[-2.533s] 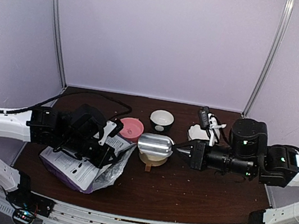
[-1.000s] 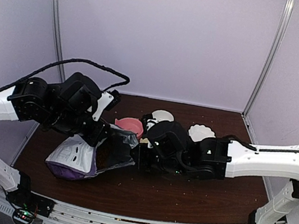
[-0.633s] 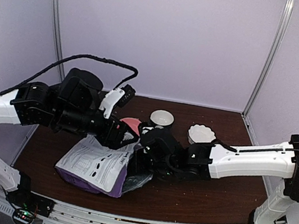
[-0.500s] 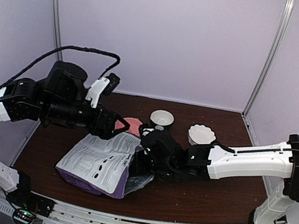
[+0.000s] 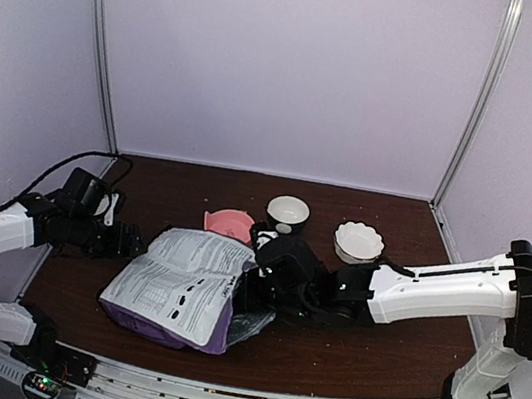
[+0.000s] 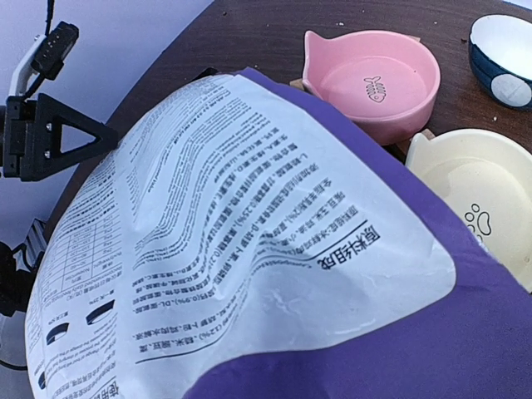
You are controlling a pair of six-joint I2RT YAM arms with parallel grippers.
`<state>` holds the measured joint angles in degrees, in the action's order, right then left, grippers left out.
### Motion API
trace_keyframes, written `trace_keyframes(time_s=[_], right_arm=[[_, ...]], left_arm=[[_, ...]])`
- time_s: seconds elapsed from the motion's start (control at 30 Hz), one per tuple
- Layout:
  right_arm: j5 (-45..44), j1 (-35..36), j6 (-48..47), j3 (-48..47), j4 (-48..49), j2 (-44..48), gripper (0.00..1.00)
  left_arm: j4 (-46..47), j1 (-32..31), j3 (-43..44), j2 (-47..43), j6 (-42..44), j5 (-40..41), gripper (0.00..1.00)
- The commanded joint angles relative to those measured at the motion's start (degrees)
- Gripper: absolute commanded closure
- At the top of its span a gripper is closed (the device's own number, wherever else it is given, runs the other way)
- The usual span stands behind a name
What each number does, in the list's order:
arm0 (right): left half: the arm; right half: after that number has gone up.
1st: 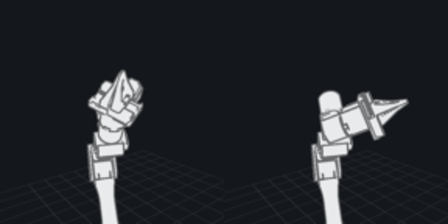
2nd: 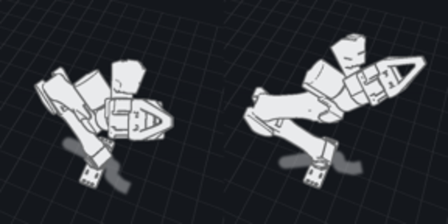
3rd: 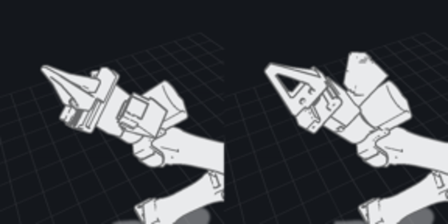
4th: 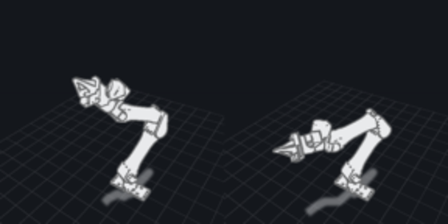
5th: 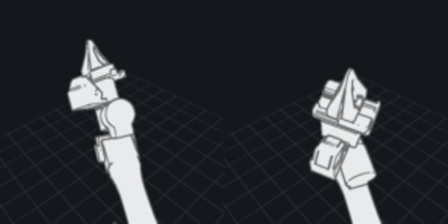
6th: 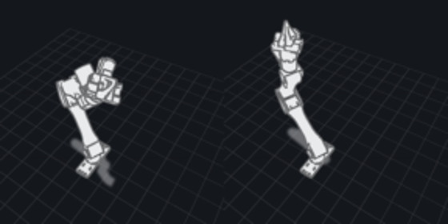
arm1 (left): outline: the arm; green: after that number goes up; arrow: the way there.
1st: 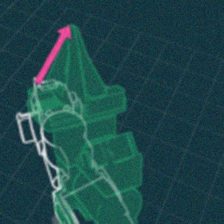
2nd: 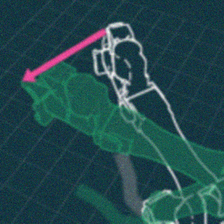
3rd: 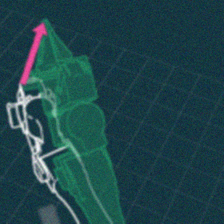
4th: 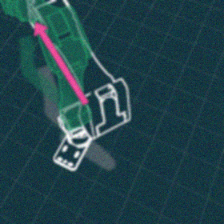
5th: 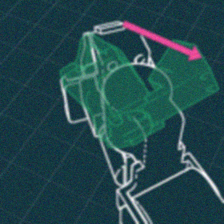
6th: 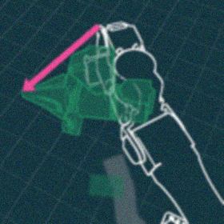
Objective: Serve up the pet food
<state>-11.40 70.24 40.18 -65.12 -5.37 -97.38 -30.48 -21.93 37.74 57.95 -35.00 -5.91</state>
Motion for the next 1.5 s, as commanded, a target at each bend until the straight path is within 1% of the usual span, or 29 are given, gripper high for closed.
trace_keyframes(time_s=[0.0,0.13,0.27,0.4,0.47,0.57,0.77,0.8,0.93,1.07,1.27,1.47], right_arm=[[-0.5,-0.5,-0.8,0.9,1.5,0.6,1.0],[-1.2,-0.4,-1.0,1.0,2.2,0.4,1.0],[-1.9,-0.4,-2.6,0.5,3.4,-0.2,1.0],[-3.3,-0.4,-3.1,-1.0,1.5,-2.0,1.0],[-3.2,-0.4,-3.0,-1.0,1.9,-2.6,1.0],[-3.4,-0.4,-2.7,-1.1,1.9,-3.2,1.0],[-6.8,-0.4,-1.2,-1.0,0.0,-4.2,1.0],[-7.4,-0.5,-1.1,-1.0,-0.4,-4.4,1.0],[-8.6,-0.4,-1.6,-2.3,-2.4,-6.7,1.0],[-4.5,-0.2,-3.8,-7.2,-4.4,-11.9,1.0],[7.0,1.8,-8.3,-15.5,-6.5,-18.4,1.0],[25.5,2.1,-9.9,-16.5,0.4,-20.0,1.0]], left_arm=[[9.1,1.5,-2.3,0.7,-0.2,-5.8,0.21],[10.8,1.9,-4.4,2.3,0.0,-4.6,0.34],[11.4,1.9,-5.8,5.9,0.1,-4.8,0.44],[13.8,1.9,-7.5,7.2,-0.5,-6.2,0.53],[14.8,1.9,-8.3,7.3,-1.0,-6.7,0.6],[15.6,1.8,-9.2,7.3,-1.2,-6.9,0.74],[15.7,1.9,-11.0,7.3,-1.3,-6.2,0.98],[15.7,1.9,-11.3,7.4,-1.3,-6.3,1.0],[16.2,1.9,-12.3,7.4,-1.3,-6.6,1.0],[17.2,1.9,-13.0,6.8,-1.0,-7.4,1.0],[17.0,1.9,-13.2,5.3,0.1,-9.1,1.0],[16.5,1.9,-13.1,3.3,0.5,-9.8,1.0]])
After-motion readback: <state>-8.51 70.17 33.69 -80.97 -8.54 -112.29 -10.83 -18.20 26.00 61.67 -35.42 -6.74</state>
